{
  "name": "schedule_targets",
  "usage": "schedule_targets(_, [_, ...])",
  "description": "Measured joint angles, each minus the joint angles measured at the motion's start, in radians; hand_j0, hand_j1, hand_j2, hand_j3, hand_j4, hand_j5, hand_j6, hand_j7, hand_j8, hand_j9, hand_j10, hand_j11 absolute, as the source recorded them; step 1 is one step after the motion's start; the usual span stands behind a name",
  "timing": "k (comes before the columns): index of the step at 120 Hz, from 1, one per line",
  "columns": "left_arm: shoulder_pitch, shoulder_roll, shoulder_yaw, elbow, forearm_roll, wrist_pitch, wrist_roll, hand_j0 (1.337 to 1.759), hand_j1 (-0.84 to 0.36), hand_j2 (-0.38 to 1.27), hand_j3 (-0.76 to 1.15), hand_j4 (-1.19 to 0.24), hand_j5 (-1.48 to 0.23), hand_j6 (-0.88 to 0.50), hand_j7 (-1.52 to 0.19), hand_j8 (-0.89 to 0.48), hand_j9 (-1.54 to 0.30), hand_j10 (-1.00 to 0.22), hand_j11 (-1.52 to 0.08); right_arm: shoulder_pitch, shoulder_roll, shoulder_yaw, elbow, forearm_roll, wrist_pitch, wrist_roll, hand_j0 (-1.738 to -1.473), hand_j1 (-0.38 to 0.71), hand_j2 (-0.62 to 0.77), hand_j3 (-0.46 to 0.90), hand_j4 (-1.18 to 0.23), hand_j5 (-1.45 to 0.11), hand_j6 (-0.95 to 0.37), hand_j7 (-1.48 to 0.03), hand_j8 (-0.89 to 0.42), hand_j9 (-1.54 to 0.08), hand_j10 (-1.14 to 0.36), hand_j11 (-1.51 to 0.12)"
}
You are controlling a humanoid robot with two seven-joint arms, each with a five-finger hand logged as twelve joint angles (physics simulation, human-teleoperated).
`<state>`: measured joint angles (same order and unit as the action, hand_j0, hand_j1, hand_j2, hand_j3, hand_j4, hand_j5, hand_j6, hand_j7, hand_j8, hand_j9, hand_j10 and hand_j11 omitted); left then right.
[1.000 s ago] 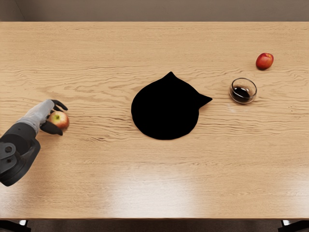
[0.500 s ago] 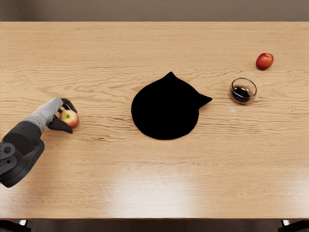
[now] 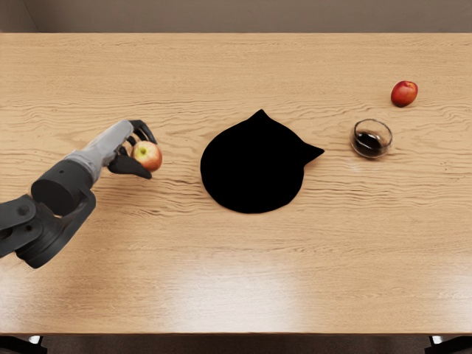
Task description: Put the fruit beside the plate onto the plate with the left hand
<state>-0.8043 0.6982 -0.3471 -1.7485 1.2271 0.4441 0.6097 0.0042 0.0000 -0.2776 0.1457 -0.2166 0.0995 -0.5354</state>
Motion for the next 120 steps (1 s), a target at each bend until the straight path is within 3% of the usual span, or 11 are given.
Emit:
schedule_targets(7, [-0.032,-0.025,-0.005,-0.001,-0.003,-0.006,0.0,1.643,-0.35,0.37,0.0,-0.38,-1.25,-0.23,-1.2,-0.37,-1.15,-0.81,-1.16,0.007,0.0,0.0,0.001,0.0,0.001,0.0,-1.658,-0.35,0.0,0.0,0.0,0.0,0.0,0.0,0.0,0.0,0.0,0.0])
schedule_targets(19, [-0.081,-0.076,-0.011,-0.002,-0.009,-0.023,0.001,1.643,-0.36,0.43,0.0,-0.38,-1.24,-0.24,-1.21,-0.37,-1.15,-0.82,-1.16,0.018,0.0,0.0,0.001,0.0,0.003,0.0,-1.658,-0.35,0.0,0.0,0.0,0.0,0.0,0.0,0.0,0.0,0.0,0.0])
schedule_targets(62, [-0.152,-0.241,-0.013,0.014,-0.059,-0.092,0.0,1.646,-0.38,0.51,0.0,-0.36,-1.24,-0.24,-1.21,-0.36,-1.15,-0.82,-1.16,0.033,0.0,0.0,0.003,0.0,0.005,-0.001,-1.658,-0.35,0.0,0.0,0.0,0.0,0.0,0.0,0.0,0.0,0.0,0.0])
schedule_targets(64, [-0.158,-0.246,-0.013,0.019,-0.063,-0.097,0.0,1.646,-0.36,0.45,0.0,-0.36,-1.24,-0.24,-1.21,-0.36,-1.15,-0.83,-1.16,0.033,0.0,0.0,0.003,0.0,0.005,-0.001,-1.658,-0.35,0.0,0.0,0.0,0.0,0.0,0.0,0.0,0.0,0.0,0.0])
schedule_targets(67, [-0.163,-0.258,-0.013,0.032,-0.064,-0.101,0.001,1.646,-0.34,0.37,0.0,-0.38,-1.24,-0.25,-1.21,-0.38,-1.15,-0.83,-1.16,0.033,0.0,0.0,0.003,0.0,0.005,-0.001,-1.658,-0.35,0.0,0.0,0.0,0.0,0.0,0.0,0.0,0.0,0.0,0.0])
schedule_targets(92, [-0.196,-0.373,-0.007,0.189,-0.074,-0.139,0.001,1.647,-0.35,0.46,0.0,-0.38,-1.27,-0.24,-1.21,-0.38,-1.15,-0.83,-1.16,0.034,0.0,0.0,0.003,0.0,0.005,-0.001,-1.658,-0.35,0.0,0.0,0.0,0.0,0.0,0.0,0.0,0.0,0.0,0.0])
schedule_targets(114, [-0.219,-0.432,-0.005,0.348,-0.075,-0.156,0.001,1.647,-0.32,0.39,0.0,-0.4,-1.26,-0.25,-1.2,-0.38,-1.15,-0.84,-1.15,0.04,0.0,0.0,0.003,0.0,0.005,-0.001,-1.658,-0.35,0.0,0.0,0.0,0.0,0.0,0.0,0.0,0.0,0.0,0.0])
schedule_targets(115, [-0.22,-0.432,-0.005,0.354,-0.075,-0.155,0.002,1.647,-0.31,0.4,0.0,-0.41,-1.25,-0.31,-1.2,-0.39,-1.15,-0.84,-1.15,0.04,0.0,0.0,0.003,0.0,0.005,-0.001,-1.658,-0.35,0.0,0.0,0.0,0.0,0.0,0.0,0.0,0.0,0.0,0.0])
schedule_targets(120, [-0.226,-0.433,-0.005,0.376,-0.076,-0.158,0.001,1.648,-0.32,0.41,0.0,-0.41,-1.25,-0.26,-1.2,-0.4,-1.14,-0.84,-1.15,0.041,0.0,0.0,0.003,0.0,0.004,-0.001,-1.658,-0.35,0.0,0.0,0.0,0.0,0.0,0.0,0.0,0.0,0.0,0.0])
